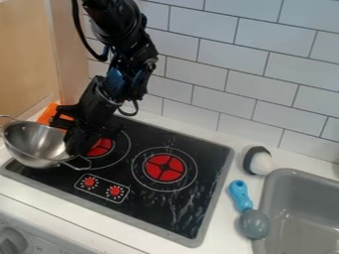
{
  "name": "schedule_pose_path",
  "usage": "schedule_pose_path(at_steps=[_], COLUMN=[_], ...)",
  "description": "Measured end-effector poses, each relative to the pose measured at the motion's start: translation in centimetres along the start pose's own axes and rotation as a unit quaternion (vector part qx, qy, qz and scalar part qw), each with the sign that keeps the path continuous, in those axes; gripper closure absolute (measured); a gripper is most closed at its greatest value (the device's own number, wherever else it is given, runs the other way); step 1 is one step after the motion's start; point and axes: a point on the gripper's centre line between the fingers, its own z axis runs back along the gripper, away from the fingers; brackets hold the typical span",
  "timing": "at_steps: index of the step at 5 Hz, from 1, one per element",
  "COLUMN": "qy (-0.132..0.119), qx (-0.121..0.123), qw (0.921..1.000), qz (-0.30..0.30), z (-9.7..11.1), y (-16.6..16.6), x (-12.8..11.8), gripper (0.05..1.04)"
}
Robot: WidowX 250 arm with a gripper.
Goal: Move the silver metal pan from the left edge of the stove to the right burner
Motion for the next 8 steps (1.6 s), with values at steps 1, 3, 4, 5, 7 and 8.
schedule_pose_path(at_steps=[1,3,4,5,7,8], qy=[0.002,-0.012,-0.032,-0.035,-0.033,-0.034], qx=[0.000,-0.023,-0.047,-0.057,-0.060,-0.057], qw=[1.0000,0.9996,0.9982,0.9977,0.9975,0.9975], qz=[-0.005,-0.014,-0.018,-0.012,-0.021,-0.025], z=[0.1,2.5,4.5,5.4,5.6,5.7], y=[0.0,-0.1,-0.3,0.1,0.2,0.3], x=[-0.1,0.1,0.2,0.3,0.2,0.2], gripper=[1.016,1.028,1.033,1.033,1.033,1.033])
